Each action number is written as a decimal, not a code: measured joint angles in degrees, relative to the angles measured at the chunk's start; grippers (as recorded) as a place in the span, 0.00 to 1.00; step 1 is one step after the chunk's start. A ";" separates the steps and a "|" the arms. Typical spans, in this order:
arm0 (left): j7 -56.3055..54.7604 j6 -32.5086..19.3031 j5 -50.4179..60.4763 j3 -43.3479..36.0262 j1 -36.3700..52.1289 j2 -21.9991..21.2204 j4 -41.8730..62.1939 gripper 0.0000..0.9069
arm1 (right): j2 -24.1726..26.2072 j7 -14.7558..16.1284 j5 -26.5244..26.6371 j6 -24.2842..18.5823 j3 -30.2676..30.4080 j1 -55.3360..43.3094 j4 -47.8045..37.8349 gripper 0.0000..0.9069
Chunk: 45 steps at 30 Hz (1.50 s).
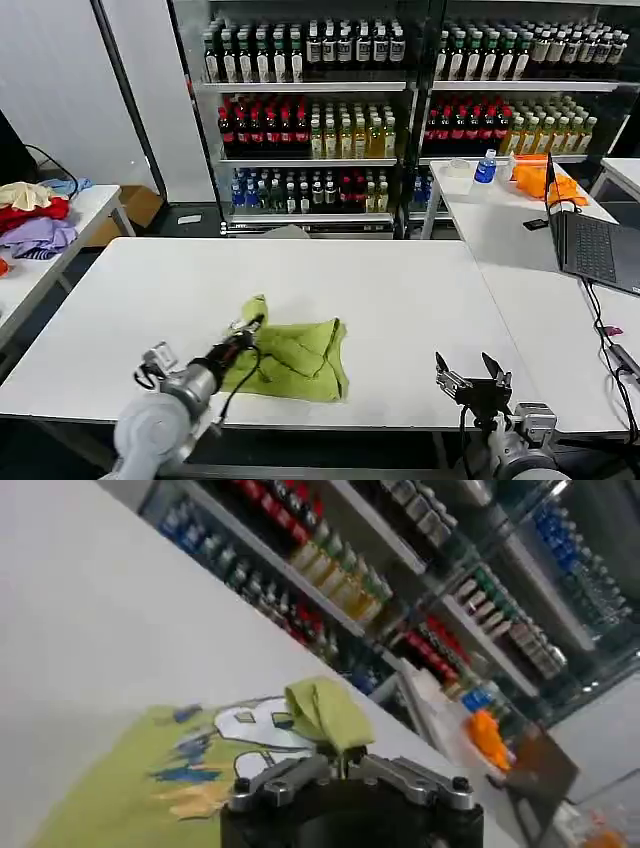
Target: Fold and organize the clothes.
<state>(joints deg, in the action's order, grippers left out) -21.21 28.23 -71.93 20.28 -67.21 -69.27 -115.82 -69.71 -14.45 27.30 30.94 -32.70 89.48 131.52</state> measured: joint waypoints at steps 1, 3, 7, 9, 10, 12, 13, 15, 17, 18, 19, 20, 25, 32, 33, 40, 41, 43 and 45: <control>-0.14 0.00 0.10 -0.90 0.49 -0.79 0.47 0.02 | 0.03 0.01 0.10 -0.01 0.00 -0.12 -0.16 1.00; -0.41 0.00 0.44 -2.43 1.51 -2.01 1.48 0.03 | 0.08 0.01 0.32 -0.03 0.00 -0.38 -0.42 1.00; -0.56 0.27 1.54 -5.39 3.66 -3.82 4.02 0.97 | 0.39 -0.01 0.67 -0.02 0.09 -0.88 -0.83 1.00; -0.47 0.53 2.21 -6.44 4.28 -4.30 5.00 1.00 | 0.62 -0.04 0.90 0.02 0.09 -1.18 -1.08 1.00; -0.34 0.69 2.61 -6.93 4.48 -4.47 5.35 1.00 | 0.69 -0.06 0.99 0.05 0.08 -1.31 -1.16 1.00; -0.09 0.84 3.32 -7.57 4.85 -4.74 5.91 1.00 | 0.83 -0.09 1.16 0.12 0.07 -1.52 -1.24 1.00; 0.10 0.94 3.65 -7.78 4.96 -4.79 6.08 1.00 | 0.89 -0.09 1.20 0.14 0.06 -1.58 -1.25 1.00; 0.44 1.13 4.03 -8.13 5.06 -4.82 6.34 1.00 | 0.99 -0.10 1.24 0.19 0.06 -1.72 -1.29 1.00; 0.80 1.30 4.21 -8.30 5.07 -4.79 6.41 1.00 | 1.09 -0.12 1.28 0.23 0.06 -1.82 -1.36 1.00; 0.96 1.38 4.28 -8.37 5.06 -4.74 6.41 1.00 | 1.13 -0.13 1.29 0.26 0.05 -1.87 -1.39 1.00; 1.09 1.47 4.29 -8.40 4.99 -4.66 6.33 1.00 | 1.18 -0.15 1.30 0.28 0.04 -1.90 -1.39 1.00; 1.25 1.61 4.28 -8.40 4.85 -4.52 6.11 1.00 | 1.21 -0.15 1.32 0.30 0.04 -1.92 -1.39 1.00; 2.01 2.08 4.05 -7.46 3.45 -3.13 3.94 1.00 | 1.19 -0.19 1.37 0.41 0.03 -1.98 -1.37 1.00; 3.10 2.00 4.49 -2.88 -0.54 1.21 0.56 1.00 | 0.70 -0.25 1.21 0.47 0.37 -1.97 -1.26 1.00; 3.16 1.91 4.62 -2.00 -1.03 1.94 0.49 1.00 | 0.59 -0.26 1.18 0.48 0.43 -1.95 -1.24 1.00; 3.80 1.62 6.48 3.13 -2.35 6.99 2.65 1.00 | -0.25 -0.29 0.42 0.56 0.78 -1.47 -0.60 1.00; 3.96 1.62 6.79 3.46 -2.37 7.36 3.17 1.00 | -0.32 -0.29 0.33 0.58 0.77 -1.36 -0.48 1.00; 4.30 1.74 7.49 3.94 -2.42 7.90 4.32 1.00 | -0.35 -0.29 0.26 0.61 0.65 -1.19 -0.28 1.00; 4.59 1.97 7.88 4.23 -2.50 8.29 5.25 1.00 | -0.34 -0.30 0.23 0.63 0.48 -1.01 -0.07 1.00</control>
<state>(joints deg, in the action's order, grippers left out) -16.62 30.19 -64.05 24.50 -69.70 -60.98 -110.57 -70.06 -14.75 27.54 31.57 -32.23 88.47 131.45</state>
